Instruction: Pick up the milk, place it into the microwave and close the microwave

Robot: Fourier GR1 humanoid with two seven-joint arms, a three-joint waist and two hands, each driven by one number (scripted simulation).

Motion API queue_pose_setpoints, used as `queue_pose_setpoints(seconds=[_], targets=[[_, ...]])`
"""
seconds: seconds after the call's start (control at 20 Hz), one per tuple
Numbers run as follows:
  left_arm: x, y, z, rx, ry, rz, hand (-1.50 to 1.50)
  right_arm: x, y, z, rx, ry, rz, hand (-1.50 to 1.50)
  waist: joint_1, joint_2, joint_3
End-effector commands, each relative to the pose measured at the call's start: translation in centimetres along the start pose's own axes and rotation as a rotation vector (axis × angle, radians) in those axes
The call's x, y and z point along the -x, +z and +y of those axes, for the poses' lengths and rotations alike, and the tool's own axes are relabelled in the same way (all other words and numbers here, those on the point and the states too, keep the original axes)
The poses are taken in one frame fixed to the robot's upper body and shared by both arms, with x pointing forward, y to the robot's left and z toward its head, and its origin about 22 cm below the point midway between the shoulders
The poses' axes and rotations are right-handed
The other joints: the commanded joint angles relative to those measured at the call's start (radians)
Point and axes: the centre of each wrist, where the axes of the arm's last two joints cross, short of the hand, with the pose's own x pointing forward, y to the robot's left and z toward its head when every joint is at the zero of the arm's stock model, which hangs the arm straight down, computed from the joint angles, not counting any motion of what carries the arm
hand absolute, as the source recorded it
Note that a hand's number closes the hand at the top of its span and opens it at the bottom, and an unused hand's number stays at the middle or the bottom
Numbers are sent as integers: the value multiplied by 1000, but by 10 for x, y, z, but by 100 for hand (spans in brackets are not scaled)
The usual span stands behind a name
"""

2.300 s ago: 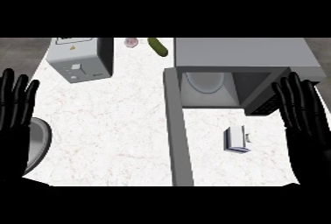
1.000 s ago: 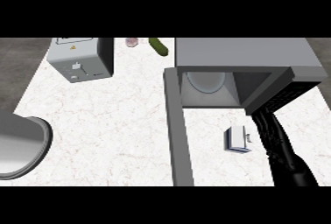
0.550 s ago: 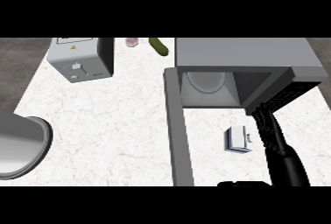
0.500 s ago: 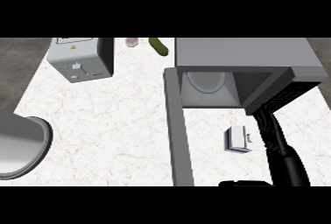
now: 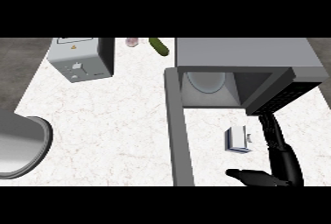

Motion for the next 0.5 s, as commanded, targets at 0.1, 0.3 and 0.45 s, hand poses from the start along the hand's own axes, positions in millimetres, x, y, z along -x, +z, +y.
queue_pose_setpoints(seconds=[0.1,0.3,0.45], targets=[[-11,7,-14,1,7,-28,-150,43,-6,-16,12,12,35,-150,2,1,0],[-17,2,-8,8,5,-38,-150,47,10,-20,-18,-13,24,-150,-4,0,0],[-13,8,-1,34,16,-20,-150,77,9,-31,-6,-19,28,-150,1,1,0]])
